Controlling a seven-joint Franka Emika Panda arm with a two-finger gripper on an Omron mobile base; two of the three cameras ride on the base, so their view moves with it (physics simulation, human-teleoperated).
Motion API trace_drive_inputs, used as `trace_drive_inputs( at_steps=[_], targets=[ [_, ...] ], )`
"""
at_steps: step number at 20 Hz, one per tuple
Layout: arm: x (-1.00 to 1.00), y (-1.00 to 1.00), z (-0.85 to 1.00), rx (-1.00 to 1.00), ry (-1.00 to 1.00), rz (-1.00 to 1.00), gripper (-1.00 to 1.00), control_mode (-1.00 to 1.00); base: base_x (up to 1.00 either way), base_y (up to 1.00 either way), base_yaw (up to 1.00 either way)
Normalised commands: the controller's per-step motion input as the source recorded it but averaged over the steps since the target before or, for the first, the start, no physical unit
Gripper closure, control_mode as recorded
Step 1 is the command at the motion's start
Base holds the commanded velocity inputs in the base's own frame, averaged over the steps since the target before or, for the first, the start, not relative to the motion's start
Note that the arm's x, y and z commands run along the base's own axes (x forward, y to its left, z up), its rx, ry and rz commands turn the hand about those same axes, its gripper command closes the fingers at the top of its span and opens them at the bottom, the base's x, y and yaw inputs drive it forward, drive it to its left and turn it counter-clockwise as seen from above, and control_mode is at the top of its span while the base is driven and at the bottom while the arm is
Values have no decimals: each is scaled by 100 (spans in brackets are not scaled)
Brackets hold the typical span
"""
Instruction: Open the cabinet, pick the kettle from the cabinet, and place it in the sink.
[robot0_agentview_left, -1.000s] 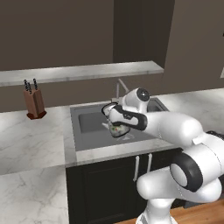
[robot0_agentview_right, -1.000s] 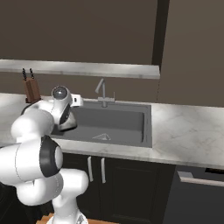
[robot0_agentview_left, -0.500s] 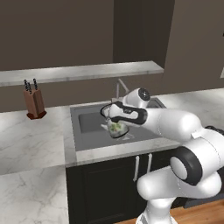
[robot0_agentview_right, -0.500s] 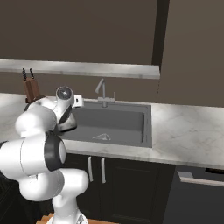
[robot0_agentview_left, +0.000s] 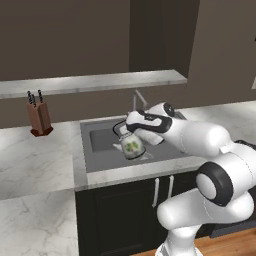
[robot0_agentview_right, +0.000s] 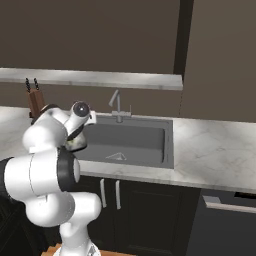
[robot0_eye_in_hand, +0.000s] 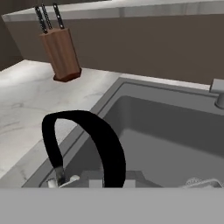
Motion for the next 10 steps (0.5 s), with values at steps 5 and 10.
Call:
trace_drive_inputs(
  at_steps=[5, 10],
  targets=[
    [0, 3, -8, -2, -7, 13, 100, -100, 0, 0, 0],
    [1, 7, -9, -9, -7, 7, 100, -100, 0, 0, 0]
  ],
)
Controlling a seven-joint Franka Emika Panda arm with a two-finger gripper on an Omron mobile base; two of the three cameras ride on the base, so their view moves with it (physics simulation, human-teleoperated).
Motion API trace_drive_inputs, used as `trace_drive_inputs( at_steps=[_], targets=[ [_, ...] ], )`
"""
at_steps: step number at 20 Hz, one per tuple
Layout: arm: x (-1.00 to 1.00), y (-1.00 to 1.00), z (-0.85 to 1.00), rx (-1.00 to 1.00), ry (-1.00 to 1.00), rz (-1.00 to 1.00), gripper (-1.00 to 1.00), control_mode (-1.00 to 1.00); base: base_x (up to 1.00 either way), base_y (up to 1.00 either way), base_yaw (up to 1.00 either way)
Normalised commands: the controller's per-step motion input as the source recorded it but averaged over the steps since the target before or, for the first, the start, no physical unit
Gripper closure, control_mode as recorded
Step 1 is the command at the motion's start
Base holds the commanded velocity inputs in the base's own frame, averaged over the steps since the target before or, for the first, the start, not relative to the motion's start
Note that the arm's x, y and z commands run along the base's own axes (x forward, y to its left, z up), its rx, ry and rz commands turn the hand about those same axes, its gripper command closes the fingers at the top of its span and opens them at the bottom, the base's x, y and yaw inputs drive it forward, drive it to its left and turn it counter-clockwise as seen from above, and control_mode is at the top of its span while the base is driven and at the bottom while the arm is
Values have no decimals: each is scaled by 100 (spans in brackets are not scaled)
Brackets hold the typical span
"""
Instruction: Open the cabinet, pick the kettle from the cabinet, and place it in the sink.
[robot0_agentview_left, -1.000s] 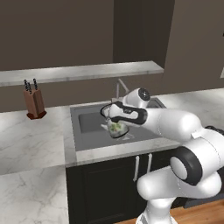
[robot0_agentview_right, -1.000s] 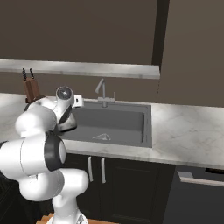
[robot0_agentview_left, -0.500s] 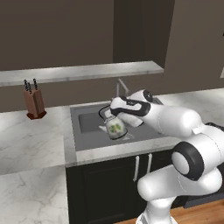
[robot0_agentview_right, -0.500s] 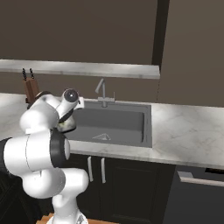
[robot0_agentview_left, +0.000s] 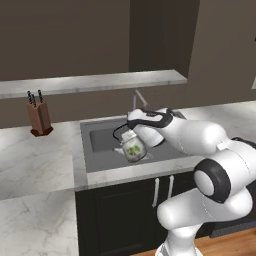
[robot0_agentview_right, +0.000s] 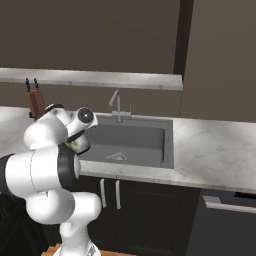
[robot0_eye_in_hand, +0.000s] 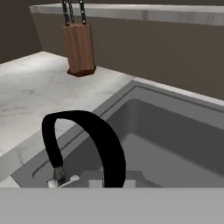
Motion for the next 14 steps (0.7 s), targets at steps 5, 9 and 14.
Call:
trace_drive_inputs(
  at_steps=[5, 9, 14],
  targets=[
    [6, 7, -4, -7, -1, 1, 100, -100, 0, 0, 0],
    [11, 5, -4, -7, 0, 0, 100, -100, 0, 0, 0],
    [7, 1, -3, -3, 0, 0, 100, -100, 0, 0, 0]
  ],
)
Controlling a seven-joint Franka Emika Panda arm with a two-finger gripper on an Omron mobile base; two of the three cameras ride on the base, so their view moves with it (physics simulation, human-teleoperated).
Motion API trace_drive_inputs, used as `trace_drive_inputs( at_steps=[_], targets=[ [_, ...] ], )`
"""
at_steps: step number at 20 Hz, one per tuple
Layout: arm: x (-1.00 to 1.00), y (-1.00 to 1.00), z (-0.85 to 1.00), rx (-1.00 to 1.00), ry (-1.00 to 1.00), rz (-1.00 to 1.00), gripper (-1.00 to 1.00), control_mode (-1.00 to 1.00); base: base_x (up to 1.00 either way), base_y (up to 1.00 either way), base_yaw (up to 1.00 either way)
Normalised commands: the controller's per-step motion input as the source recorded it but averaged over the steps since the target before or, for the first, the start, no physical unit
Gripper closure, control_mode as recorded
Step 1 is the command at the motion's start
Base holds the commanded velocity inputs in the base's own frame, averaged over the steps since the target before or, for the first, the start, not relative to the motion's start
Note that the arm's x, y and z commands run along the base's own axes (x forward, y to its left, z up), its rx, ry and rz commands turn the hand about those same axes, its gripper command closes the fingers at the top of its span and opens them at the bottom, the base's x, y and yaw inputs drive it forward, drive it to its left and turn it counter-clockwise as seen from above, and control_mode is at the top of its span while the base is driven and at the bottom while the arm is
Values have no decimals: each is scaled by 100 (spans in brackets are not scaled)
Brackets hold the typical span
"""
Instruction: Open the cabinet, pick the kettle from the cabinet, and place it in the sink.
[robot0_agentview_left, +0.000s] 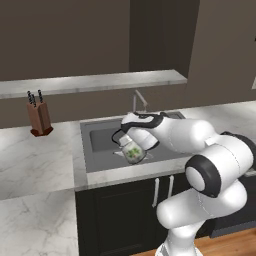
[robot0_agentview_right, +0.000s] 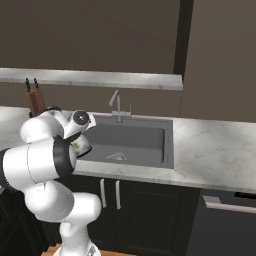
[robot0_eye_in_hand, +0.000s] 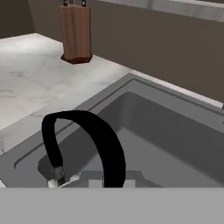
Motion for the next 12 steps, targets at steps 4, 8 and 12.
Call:
trace_drive_inputs(
  at_steps=[4, 8, 12],
  targets=[
    [4, 9, -4, 0, -3, 5, 100, -100, 0, 0, 0],
    [9, 3, -1, 5, -5, 9, 100, -100, 0, 0, 0],
    [17, 1, 0, 6, -5, 11, 100, -100, 0, 0, 0]
  ],
)
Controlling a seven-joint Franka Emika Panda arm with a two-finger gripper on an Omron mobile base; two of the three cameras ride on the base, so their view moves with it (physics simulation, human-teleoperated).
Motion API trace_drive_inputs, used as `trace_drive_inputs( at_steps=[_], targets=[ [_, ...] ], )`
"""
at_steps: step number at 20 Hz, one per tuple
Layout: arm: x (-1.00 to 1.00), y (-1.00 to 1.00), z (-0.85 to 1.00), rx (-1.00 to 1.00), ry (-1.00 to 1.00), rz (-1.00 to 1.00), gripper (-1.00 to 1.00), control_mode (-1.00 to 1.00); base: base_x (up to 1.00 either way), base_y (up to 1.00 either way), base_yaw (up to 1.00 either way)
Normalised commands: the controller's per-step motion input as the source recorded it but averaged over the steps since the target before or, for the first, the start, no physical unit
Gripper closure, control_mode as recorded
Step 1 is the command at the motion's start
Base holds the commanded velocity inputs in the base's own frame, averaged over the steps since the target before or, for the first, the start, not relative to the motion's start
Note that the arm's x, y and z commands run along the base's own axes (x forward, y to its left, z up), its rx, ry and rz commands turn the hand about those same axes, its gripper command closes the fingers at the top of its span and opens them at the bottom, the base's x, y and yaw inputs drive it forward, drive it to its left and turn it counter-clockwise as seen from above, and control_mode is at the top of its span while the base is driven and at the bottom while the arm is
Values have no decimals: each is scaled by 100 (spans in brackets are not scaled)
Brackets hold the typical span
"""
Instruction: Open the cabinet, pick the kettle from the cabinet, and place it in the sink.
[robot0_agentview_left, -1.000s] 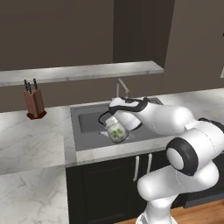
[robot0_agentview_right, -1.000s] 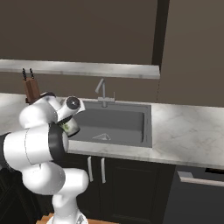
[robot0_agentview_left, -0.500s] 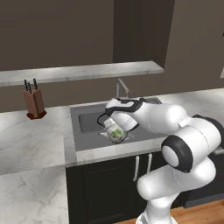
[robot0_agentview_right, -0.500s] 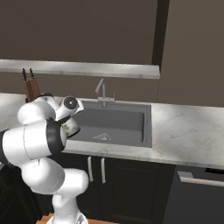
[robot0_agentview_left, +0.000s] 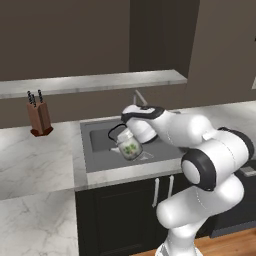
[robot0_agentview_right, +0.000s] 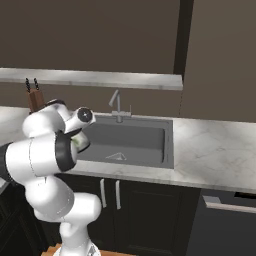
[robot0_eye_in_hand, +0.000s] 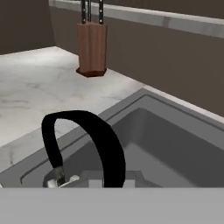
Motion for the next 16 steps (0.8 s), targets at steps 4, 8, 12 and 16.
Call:
trace_drive_inputs(
  at_steps=[4, 8, 12, 16],
  targets=[
    [20, 0, -4, 1, -6, 10, 100, -100, 0, 0, 0],
    [19, 3, -8, 0, -6, 6, 100, -100, 0, 0, 0],
    [17, 11, -6, 0, -2, 0, 100, -100, 0, 0, 0],
    [21, 12, -4, -2, 0, 0, 100, -100, 0, 0, 0]
  ],
)
